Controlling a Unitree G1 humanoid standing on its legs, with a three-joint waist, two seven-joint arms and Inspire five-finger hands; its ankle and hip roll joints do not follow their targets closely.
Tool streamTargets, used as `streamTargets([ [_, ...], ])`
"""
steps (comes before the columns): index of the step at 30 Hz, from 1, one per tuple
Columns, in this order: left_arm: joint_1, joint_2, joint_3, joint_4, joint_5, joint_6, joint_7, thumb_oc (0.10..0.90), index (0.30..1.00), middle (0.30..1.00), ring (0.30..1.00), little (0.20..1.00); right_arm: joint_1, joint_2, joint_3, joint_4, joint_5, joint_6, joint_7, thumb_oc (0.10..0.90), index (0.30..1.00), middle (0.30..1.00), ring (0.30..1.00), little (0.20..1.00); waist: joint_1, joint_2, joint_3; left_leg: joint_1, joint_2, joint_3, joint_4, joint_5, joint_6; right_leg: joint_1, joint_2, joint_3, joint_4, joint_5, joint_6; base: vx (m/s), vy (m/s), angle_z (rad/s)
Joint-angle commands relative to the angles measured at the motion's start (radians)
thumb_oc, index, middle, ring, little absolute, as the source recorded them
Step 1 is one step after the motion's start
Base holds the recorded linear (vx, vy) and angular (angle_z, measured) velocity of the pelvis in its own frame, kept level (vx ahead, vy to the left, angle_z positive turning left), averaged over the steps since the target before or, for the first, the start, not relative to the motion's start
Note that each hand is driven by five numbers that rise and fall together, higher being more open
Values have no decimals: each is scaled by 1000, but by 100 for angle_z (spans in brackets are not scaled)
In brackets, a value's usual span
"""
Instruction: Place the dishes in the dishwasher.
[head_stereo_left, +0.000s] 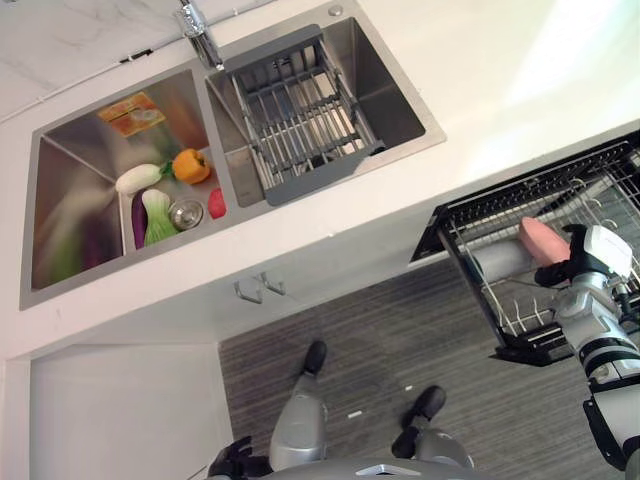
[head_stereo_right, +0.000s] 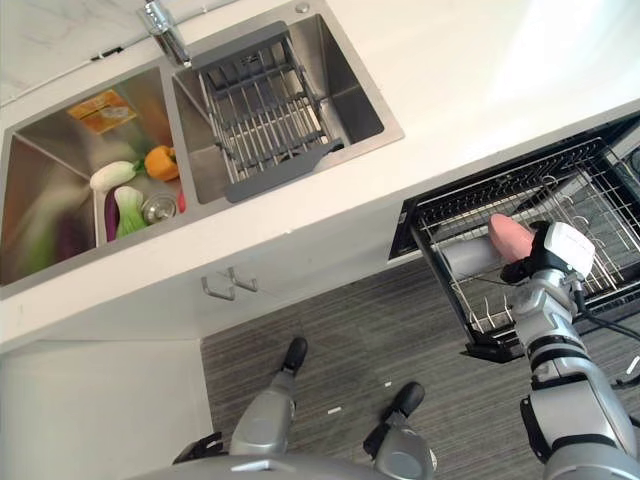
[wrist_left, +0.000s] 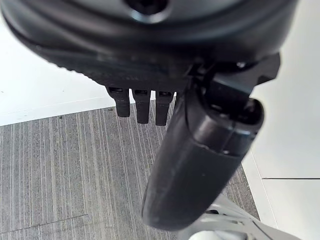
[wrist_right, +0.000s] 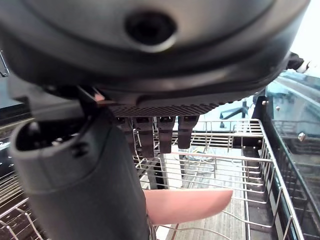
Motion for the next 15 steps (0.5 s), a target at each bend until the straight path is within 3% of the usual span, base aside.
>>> streamTargets([
  [1, -8, 34, -86, 72, -51, 0, 26, 800, 900, 900, 900, 900, -89, -119, -22, -72, 21, -18, -74, 800, 900, 900, 900, 900, -3, -8, -55, 30, 15, 125, -4, -28, 19, -18, -55, 122, 58, -134, 37, 30, 16, -7],
  [3, -10, 33, -78, 77, -54, 3, 25, 800, 900, 900, 900, 900, -89, -129, -27, -96, 22, -18, -70, 800, 900, 900, 900, 900, -4, -14, -57, 44, 18, 133, -4, -35, 22, -15, -55, 134, 58, -134, 37, 42, 21, -19],
  [4, -8, 38, -50, 82, -53, 9, 24, 800, 900, 900, 900, 900, -55, -163, -69, -246, 11, -16, -70, 800, 900, 900, 900, 900, -28, -31, -70, 87, 25, 160, 0, -65, 34, -8, -56, 170, 65, -135, 37, 40, 21, -35],
  [7, -7, 44, -35, 89, -47, 16, 18, 800, 900, 900, 900, 900, 7, -178, -126, -321, 4, -13, -62, 800, 900, 900, 900, 900, -38, -43, -86, 112, 27, 174, 2, -78, 41, 2, -57, 185, 67, -135, 38, 78, 2, -50],
  [15, -13, 54, 15, 77, -39, 34, 1, 800, 900, 900, 900, 900, 248, -177, -485, -401, 125, -24, -166, 800, 900, 900, 900, 900, -111, -54, -151, 214, 48, 230, 0, -135, 57, 30, -42, 247, 79, -147, 42, 80, 19, -26],
])
